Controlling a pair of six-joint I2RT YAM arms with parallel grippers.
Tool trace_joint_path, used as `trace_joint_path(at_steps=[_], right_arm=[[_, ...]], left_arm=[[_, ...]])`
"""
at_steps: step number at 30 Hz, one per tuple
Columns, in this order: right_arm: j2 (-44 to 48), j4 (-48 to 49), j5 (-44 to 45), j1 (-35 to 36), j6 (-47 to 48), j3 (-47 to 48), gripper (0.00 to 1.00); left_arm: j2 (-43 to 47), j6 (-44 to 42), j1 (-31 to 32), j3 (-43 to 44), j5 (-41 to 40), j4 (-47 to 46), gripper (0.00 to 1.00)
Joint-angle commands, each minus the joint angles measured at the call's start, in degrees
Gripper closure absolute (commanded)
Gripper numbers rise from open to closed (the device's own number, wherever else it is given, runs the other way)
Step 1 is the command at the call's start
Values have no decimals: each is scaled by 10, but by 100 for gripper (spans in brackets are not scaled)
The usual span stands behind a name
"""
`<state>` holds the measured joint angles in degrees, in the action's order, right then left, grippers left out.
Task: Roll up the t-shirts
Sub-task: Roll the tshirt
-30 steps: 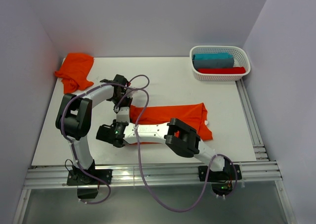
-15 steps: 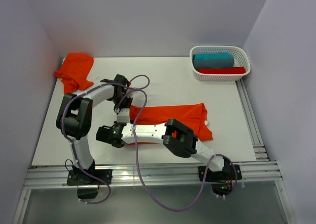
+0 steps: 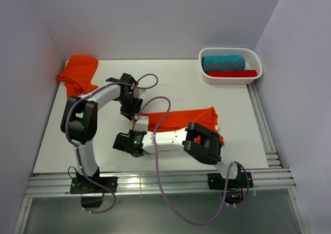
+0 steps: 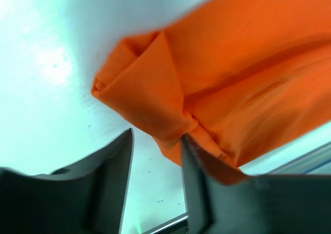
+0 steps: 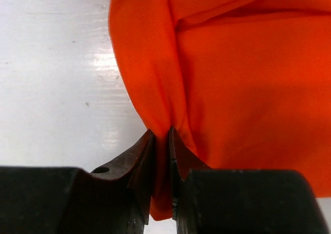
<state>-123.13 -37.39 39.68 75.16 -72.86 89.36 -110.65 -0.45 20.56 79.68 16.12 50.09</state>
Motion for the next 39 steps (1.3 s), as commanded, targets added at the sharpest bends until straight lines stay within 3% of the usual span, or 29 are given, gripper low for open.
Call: trace_joint_path(at_steps=[1,5,9,19,26,33,36,37,39], right_arm=[[72,195,-84,-4,-47,-142,80],[139,404,-134,-26,-87,-289,80],[169,644,-178,-52,-132,-428,81],[89,997,-215,-75,-260,-556,83],[38,1085,-222,-77,-303,-563,83],[17,1132,-232,-78,-314,-563,83],[23,1111,-235,-78,-308,-562,81],[27,1098,-234,-77,-302,-561,78],[48,1046,-236,-77,-292,-555,75]], left_arm=[[10,-12,-8,64,46,11,50],[19,-37,-19,111,105,51,37],[49,-61,-43,103,153,69,34],[78,-130,-97,-29,207,35,33],[33,-113,-96,-111,214,-59,34],[-11,-41,-94,-110,197,-123,40],[-14,-16,-84,-102,161,-124,53],[-13,-8,-81,-100,150,-122,61],[-9,-4,-69,-96,110,-116,67]])
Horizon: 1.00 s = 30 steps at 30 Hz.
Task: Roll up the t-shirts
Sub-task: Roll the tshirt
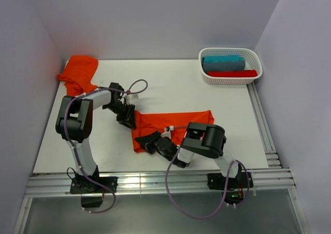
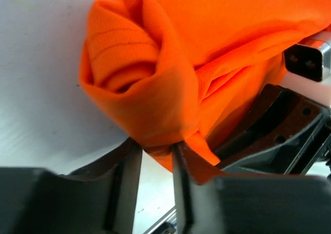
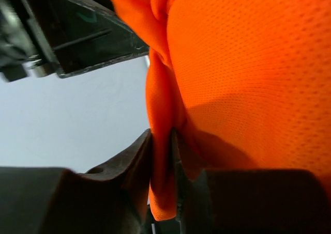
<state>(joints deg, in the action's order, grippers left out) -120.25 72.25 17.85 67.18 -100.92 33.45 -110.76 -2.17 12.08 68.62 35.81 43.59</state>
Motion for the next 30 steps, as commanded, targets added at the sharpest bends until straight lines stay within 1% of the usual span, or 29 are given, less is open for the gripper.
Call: trace_joint_path(at_steps=[1,2,3,4,5,6,7,8,10,11,13,14,16,17,19,20,22,23,27,28,30], right_arm=[[27,-72,-18,3,-1,8,71],[45,-96,-19,4,6,18,69],[55,-151,-21,3,19,23,65],[75,-184,-20,6,26,31,63],[85,-262,-19,7,34,49,61],[96,-309,-11,8,50,63,56],[115,-358,-5,11,60,77,54],[124,-455,3,13,70,108,52],[138,-551,36,20,94,143,50],[147,-625,46,27,102,174,50],[150,-685,64,33,119,203,48],[150,-734,68,39,124,230,48],[143,-785,82,44,139,259,45],[140,-837,86,45,144,290,45],[131,-888,97,52,156,324,43],[128,-939,116,57,158,358,41],[123,-985,136,67,165,390,41],[123,-1024,157,71,164,416,41],[121,-1056,204,81,201,463,45],[109,-1058,212,81,213,489,46],[88,-1078,233,80,251,523,52]], left_arm=[[-6,17,21,14,-101,-49,73],[-3,17,28,17,-121,-46,76],[-2,16,30,19,-131,-39,79],[-1,16,34,18,-140,-37,84],[4,14,40,18,-162,-35,86],[5,10,44,16,-171,-33,87],[7,9,47,14,-179,-31,87],[11,9,52,14,-193,-29,88],[12,5,57,14,-204,-26,88],[15,4,61,13,-209,-24,88],[15,2,65,18,-219,-18,89],[15,1,67,20,-222,-16,89],[14,-2,71,25,-229,-11,88],[14,-3,74,27,-232,-8,88],[15,-4,78,30,-239,-5,88],[14,-4,80,31,-239,-3,88],[13,-5,83,34,-241,-1,88],[13,-5,86,35,-242,0,88],[14,-6,91,38,-246,6,87],[15,-6,93,38,-248,6,87],[15,-8,95,41,-249,11,87]])
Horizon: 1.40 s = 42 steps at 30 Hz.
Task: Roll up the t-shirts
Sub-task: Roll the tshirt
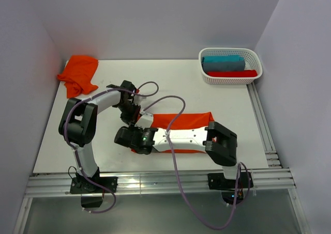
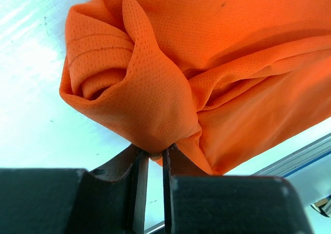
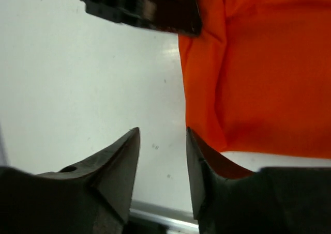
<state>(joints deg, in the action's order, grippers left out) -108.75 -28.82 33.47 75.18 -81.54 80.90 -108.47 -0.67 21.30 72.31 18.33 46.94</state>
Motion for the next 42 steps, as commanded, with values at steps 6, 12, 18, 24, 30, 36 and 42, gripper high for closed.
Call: trace_joint_path(at_steps=[6,12,18,24,30,36,42], right_arm=[[-118,-62,99,-15,137,138,62],[-160,-110,103,-25,133,179,64],[-189,-150,95,-20,118,199,63],[-219,-194,76,-7,103,226,56],[-234,-214,54,1,95,238,49],[-254,-263,34,8,71,256,51],[-264,-316,21,14,49,271,57]], left_arm=[[-6,-23,8,12,-77,-13,87],[-6,-23,12,17,-81,-7,87],[-9,-21,16,20,-82,-5,85],[-14,-17,19,25,-82,-5,78],[-18,-14,20,28,-81,-4,74],[-20,-11,20,34,-80,-2,73],[-25,-7,20,35,-80,-4,73]])
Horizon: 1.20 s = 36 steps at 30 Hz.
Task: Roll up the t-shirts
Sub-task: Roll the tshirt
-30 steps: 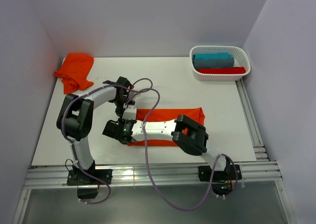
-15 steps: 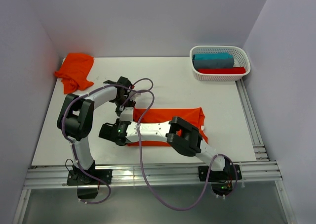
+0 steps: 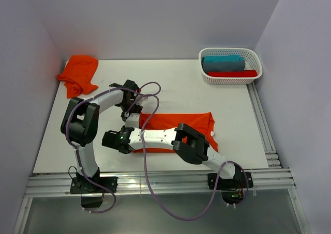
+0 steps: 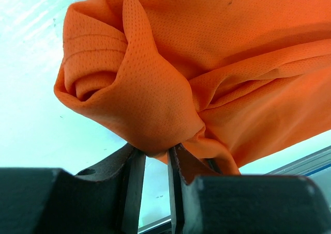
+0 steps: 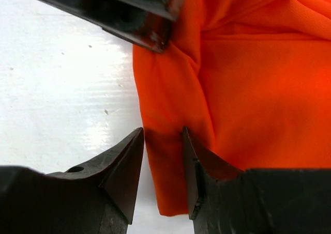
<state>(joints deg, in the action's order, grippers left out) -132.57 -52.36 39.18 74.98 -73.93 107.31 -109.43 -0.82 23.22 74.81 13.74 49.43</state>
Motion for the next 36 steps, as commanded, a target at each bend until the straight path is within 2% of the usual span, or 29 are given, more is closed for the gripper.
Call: trace_joint_path(at_steps=[1,6,15,18,21,22,24,26,27,32,34,36], right_arm=[[-29,-93,-36,17,-31,11,57],[-43,-143,-28,29,-46,44,54],[-54,-148,-44,35,-48,31,49],[-41,-113,-57,35,-49,-8,54],[-28,-78,-67,35,-47,-35,63],[-24,-63,-68,34,-48,-42,70],[-3,-36,-72,35,-51,-77,73],[37,33,-80,33,-51,-117,78],[55,64,-83,32,-50,-167,80],[196,339,-113,15,-57,-356,82],[233,469,-135,7,-65,-452,83],[274,546,-147,-3,-73,-529,83]], left_arm=[[-18,-4,1,10,-34,-28,73],[-26,-3,1,14,-35,-28,72],[-30,0,1,18,-29,-27,70],[-30,-1,1,17,-24,-27,68],[-30,-3,1,21,-17,-24,66],[-31,-3,1,23,-12,-22,65],[-28,-6,1,27,-5,-21,61],[-25,-10,0,36,9,-19,54],[-21,-12,-1,40,15,-17,52],[-9,-28,-13,93,94,16,37],[0,-39,-26,110,124,29,35],[12,-50,-41,126,166,49,32]])
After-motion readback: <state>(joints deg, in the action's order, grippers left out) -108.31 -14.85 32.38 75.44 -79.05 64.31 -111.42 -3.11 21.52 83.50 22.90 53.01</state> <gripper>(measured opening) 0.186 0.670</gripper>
